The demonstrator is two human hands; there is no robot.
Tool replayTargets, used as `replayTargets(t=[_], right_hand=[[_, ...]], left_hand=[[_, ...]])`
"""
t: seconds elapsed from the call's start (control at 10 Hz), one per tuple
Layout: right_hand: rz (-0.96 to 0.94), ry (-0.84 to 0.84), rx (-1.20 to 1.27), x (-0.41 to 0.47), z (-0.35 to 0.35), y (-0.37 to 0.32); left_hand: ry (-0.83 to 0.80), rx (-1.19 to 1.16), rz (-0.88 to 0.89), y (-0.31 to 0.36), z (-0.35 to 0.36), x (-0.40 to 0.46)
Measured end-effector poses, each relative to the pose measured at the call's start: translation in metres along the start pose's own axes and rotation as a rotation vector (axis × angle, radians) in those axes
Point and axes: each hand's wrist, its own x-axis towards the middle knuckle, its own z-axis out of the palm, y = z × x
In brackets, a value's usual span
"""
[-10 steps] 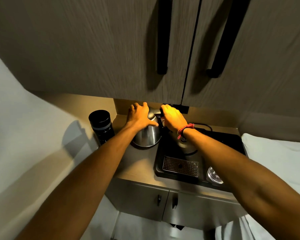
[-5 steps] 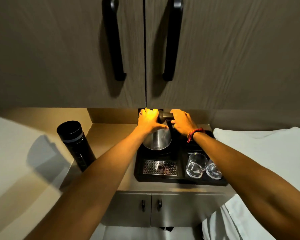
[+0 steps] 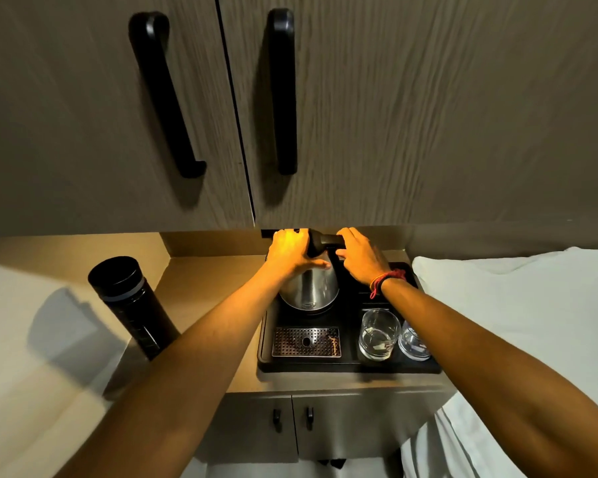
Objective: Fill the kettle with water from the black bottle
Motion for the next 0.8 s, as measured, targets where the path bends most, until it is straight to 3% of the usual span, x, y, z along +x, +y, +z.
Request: replayTargets(t=[0.1, 0.3, 0.6, 0.8], right_hand=[[0.098, 0.042, 0.061, -0.008, 0.007, 0.003], [0.012, 0.125, -0.224, -0.025, 0.013, 0.016], [0.014, -0.09, -0.489, -0.028, -0.012, -0.007], [-0.144, 0.049, -0.527, -0.069, -0.042, -0.051]], left_hand=[[0.018, 0.045, 0.013, -0.005, 0.002, -0.005], [0.01, 0.166, 0.023, -0.013, 0.005, -0.018], [-0.138, 0.186, -0.021, -0.004, -0.014, -0.03], [0.074, 0.292, 0.058, 0.006, -0.047, -0.075]])
